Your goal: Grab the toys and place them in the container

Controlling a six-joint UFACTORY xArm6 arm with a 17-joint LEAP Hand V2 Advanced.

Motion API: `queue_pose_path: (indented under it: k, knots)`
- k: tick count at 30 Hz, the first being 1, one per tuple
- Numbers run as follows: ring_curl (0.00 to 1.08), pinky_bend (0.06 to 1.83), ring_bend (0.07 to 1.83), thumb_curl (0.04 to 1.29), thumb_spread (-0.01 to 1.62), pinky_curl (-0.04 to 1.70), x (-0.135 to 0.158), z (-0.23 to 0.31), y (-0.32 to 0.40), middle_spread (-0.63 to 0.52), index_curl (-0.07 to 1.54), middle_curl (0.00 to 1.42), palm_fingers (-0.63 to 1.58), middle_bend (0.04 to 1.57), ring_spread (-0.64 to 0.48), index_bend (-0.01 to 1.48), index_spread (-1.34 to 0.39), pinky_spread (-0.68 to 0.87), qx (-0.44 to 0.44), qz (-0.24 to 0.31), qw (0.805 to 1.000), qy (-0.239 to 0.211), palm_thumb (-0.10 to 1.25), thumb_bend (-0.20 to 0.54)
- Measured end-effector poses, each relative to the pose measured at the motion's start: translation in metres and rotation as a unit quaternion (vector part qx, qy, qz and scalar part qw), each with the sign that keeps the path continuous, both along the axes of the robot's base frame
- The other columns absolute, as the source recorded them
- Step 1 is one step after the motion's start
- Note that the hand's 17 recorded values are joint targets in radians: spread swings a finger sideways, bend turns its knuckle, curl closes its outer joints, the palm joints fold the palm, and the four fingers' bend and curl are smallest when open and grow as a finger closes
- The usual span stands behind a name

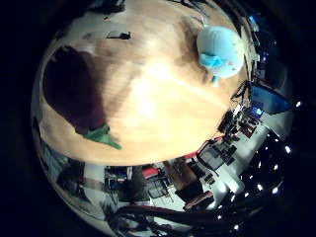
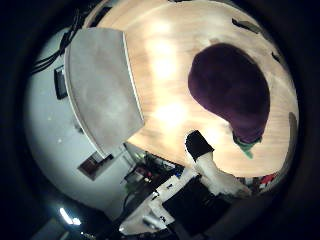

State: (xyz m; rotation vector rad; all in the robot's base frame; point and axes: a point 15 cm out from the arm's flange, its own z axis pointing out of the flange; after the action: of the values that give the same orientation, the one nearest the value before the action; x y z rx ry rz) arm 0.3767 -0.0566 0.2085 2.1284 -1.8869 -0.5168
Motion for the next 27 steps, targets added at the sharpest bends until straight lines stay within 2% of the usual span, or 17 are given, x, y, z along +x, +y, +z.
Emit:
queue_pose_path:
  k: [6, 13, 17, 21, 23, 27]
  knots:
    - [0.27, 1.21, 0.79, 0.31, 0.93, 0.28, -0.010, -0.013, 0.003, -0.12, 0.27, 0.37, 0.06, 0.33, -0.03, 0.15, -0.42, 0.33, -0.001, 0.002, 1.000, 0.006, 0.54, -0.030]
    - [0.27, 1.22, 0.81, 0.31, 0.94, 0.26, -0.007, -0.028, 0.002, -0.12, 0.26, 0.37, 0.08, 0.34, -0.05, 0.15, -0.41, 0.29, -0.007, -0.003, 1.000, -0.014, 0.56, -0.026]
    - [0.29, 1.31, 0.90, 0.33, 0.95, 0.27, 0.001, -0.033, 0.003, -0.16, 0.24, 0.38, 0.22, 0.36, -0.15, 0.12, -0.42, 0.12, -0.008, -0.008, 0.999, -0.034, 0.63, -0.005]
    - [0.35, 1.52, 1.11, 0.34, 0.95, 0.31, 0.006, -0.038, 0.002, -0.24, 0.20, 0.40, 0.55, 0.42, -0.29, 0.08, -0.44, -0.19, -0.008, -0.010, 0.999, -0.049, 0.70, -0.006]
    - [0.37, 1.56, 1.17, 0.35, 0.96, 0.33, 0.006, -0.039, 0.001, -0.29, 0.18, 0.42, 0.64, 0.48, -0.34, 0.10, -0.45, -0.31, -0.008, -0.012, 0.999, -0.049, 0.74, -0.006]
    - [0.41, 1.54, 1.23, 0.35, 0.97, 0.35, 0.005, -0.042, -0.005, -0.35, 0.19, 0.48, 0.88, 0.60, -0.36, 0.15, -0.48, -0.39, -0.006, -0.020, 0.999, -0.046, 0.78, -0.014]
